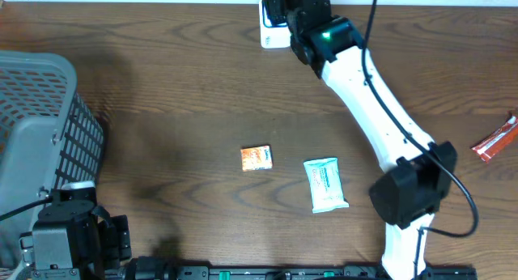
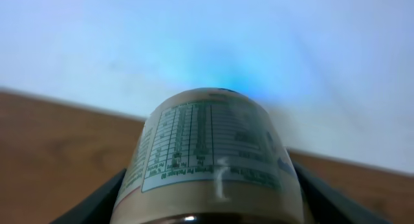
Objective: Scan the item barcode
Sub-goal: 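Lift the jar and carry it to the scanner with the right gripper, then hold the jar label in front of the scanner window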
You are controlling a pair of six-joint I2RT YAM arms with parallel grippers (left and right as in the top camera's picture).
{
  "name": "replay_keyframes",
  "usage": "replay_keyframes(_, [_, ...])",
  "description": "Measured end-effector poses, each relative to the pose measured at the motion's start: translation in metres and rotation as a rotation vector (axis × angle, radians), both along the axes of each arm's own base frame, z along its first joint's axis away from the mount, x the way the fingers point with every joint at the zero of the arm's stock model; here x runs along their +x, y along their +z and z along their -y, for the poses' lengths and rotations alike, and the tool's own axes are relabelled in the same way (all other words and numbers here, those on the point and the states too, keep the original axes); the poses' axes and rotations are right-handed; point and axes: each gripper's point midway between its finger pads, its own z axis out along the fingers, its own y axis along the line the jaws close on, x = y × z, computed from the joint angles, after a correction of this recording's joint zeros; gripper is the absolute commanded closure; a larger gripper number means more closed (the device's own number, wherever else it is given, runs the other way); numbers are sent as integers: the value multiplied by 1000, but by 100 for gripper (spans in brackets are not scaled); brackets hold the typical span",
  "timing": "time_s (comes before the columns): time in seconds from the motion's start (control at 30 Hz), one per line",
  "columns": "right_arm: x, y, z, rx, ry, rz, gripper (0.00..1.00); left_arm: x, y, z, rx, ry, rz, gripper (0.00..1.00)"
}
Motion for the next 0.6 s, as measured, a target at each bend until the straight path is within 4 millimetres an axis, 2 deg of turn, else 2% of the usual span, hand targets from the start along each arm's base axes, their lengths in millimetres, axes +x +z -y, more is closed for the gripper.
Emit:
replay_keyframes(0.17, [42, -21, -6, -63, -19, 135, 52, 0, 0, 0, 0, 0, 1, 4])
replay_keyframes(0.3, [67, -43, -16, -113, -10, 222, 45, 0, 0, 0, -1, 0, 0, 4])
replay_keyframes(0.43, [83, -82, -20, -193, -9, 248, 45, 0, 0, 0, 0, 0, 0, 4])
replay_keyframes(0.47, [87, -99, -19, -227, -17, 245, 45, 0, 0, 0, 0, 0, 0, 4])
replay_keyframes(0.5, [89, -107, -19, -244, -21, 242, 45, 0, 0, 0, 0, 0, 0, 4])
replay_keyframes(0.6, [93, -155, -17, -338, -16, 191, 46, 0, 0, 0, 0, 0, 0, 4])
